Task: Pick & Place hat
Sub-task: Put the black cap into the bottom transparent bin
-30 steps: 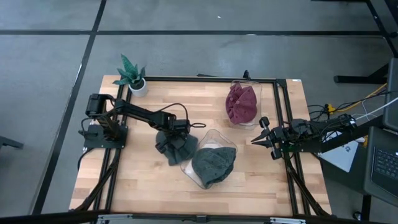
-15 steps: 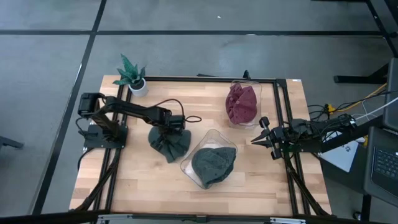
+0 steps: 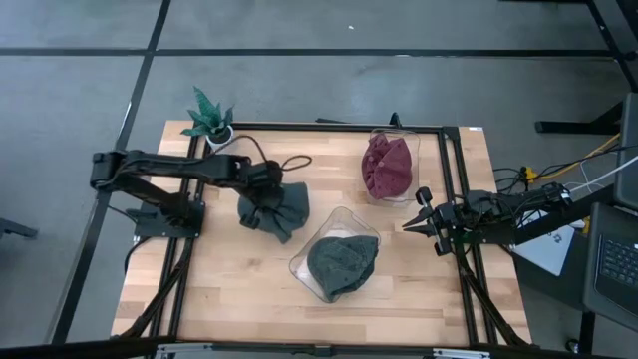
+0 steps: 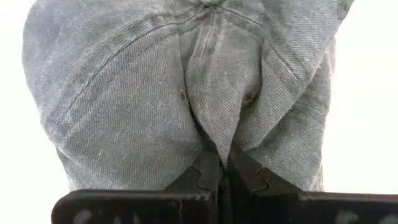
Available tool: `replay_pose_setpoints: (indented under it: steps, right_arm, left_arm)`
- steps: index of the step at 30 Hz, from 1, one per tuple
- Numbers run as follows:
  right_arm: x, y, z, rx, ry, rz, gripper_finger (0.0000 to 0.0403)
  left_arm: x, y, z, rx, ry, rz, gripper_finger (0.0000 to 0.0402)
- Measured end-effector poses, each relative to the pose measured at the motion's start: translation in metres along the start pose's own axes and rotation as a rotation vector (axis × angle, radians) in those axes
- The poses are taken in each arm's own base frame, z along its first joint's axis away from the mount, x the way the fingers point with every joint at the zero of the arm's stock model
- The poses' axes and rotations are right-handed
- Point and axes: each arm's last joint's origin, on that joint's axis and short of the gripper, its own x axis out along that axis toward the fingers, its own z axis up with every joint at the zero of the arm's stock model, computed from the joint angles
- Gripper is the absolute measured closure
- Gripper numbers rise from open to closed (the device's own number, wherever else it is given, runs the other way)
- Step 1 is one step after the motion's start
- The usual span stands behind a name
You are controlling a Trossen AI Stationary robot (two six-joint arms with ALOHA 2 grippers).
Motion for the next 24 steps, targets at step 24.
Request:
replay_pose_setpoints:
  steps: [24]
  right_arm:
    - [0.0, 0.0, 0.0, -0.002, 0.0, 0.0, 0.0366]
  left_arm:
    - [-0.073, -0.003, 0.062, -0.06, -0.907, 0.003, 0.0398]
